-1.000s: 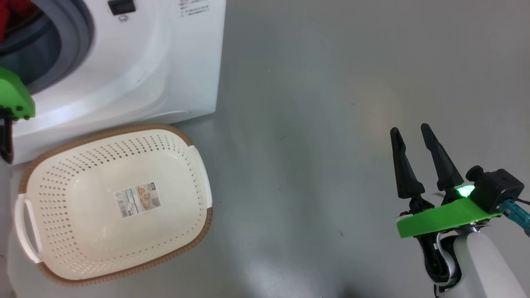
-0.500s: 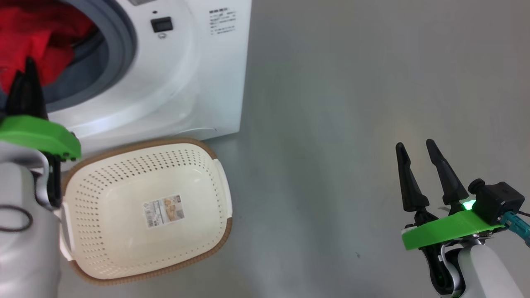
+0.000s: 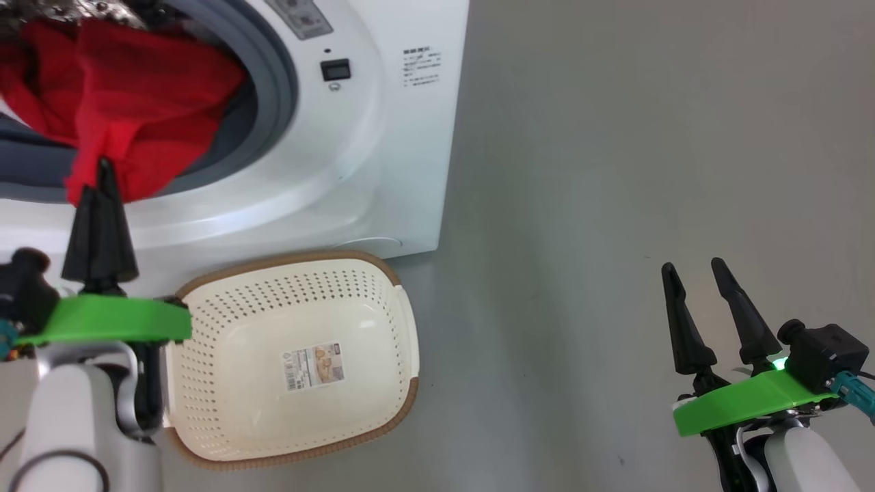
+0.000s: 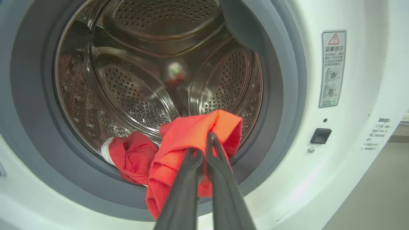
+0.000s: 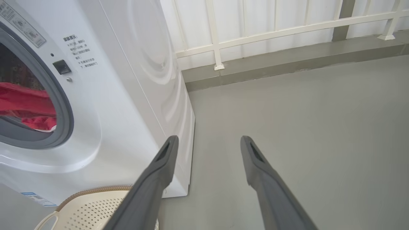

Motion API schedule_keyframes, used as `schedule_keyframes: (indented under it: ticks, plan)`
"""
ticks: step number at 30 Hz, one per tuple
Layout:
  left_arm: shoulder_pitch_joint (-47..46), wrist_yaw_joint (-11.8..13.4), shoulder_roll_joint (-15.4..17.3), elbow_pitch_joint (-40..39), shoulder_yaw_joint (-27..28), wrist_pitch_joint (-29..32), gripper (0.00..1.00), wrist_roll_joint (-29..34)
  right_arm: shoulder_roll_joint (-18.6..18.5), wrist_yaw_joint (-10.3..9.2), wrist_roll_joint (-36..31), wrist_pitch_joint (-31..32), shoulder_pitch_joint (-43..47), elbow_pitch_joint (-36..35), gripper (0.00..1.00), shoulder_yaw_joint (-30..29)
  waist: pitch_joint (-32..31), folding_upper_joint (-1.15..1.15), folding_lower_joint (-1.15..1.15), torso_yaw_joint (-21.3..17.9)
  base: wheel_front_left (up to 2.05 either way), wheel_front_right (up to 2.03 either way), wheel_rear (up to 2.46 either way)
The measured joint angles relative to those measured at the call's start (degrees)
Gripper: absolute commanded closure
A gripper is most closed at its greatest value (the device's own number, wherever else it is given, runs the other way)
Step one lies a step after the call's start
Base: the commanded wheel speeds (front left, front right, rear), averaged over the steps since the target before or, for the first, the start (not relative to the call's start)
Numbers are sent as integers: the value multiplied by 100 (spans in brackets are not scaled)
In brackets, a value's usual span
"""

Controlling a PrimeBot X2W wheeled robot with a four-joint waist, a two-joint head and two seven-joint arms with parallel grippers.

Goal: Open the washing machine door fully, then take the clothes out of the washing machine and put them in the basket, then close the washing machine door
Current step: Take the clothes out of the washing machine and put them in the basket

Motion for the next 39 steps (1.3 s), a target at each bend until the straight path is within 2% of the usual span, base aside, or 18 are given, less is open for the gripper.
schedule_keyframes:
  ticks: [16, 23, 27, 34, 37, 39]
  plan:
    - [1044, -34, -115, -2217, -348, 0, 100, -107, 0, 0, 0, 0, 148, 5, 0, -18, -228, 0, 0, 222, 0, 0, 0]
    - [1202, 142, -114, -2887, -701, -9, 100, -108, 0, 0, 0, 0, 210, 3, 0, -45, -225, 0, 0, 253, 0, 0, 0]
    - [1325, 263, -112, -2596, -868, -9, 100, -169, 3, 0, 0, 0, 215, 7, 0, -7, -188, 0, 0, 247, 0, 0, 0]
    - [1475, 261, -110, -1292, -969, -9, 100, -242, 31, 0, 1, 0, 195, 4, 0, 69, -34, 0, 0, 177, 0, 0, 0]
    - [1467, 249, -109, -719, -971, -8, 100, -577, 36, 0, 2, 0, 118, 2, 0, 88, 75, 0, 0, 136, 0, 0, 0]
    - [1444, 199, -108, -367, -984, -8, 100, -490, 41, 0, 2, 0, 66, -5, 0, 97, 162, 0, 0, 110, 0, 0, 0]
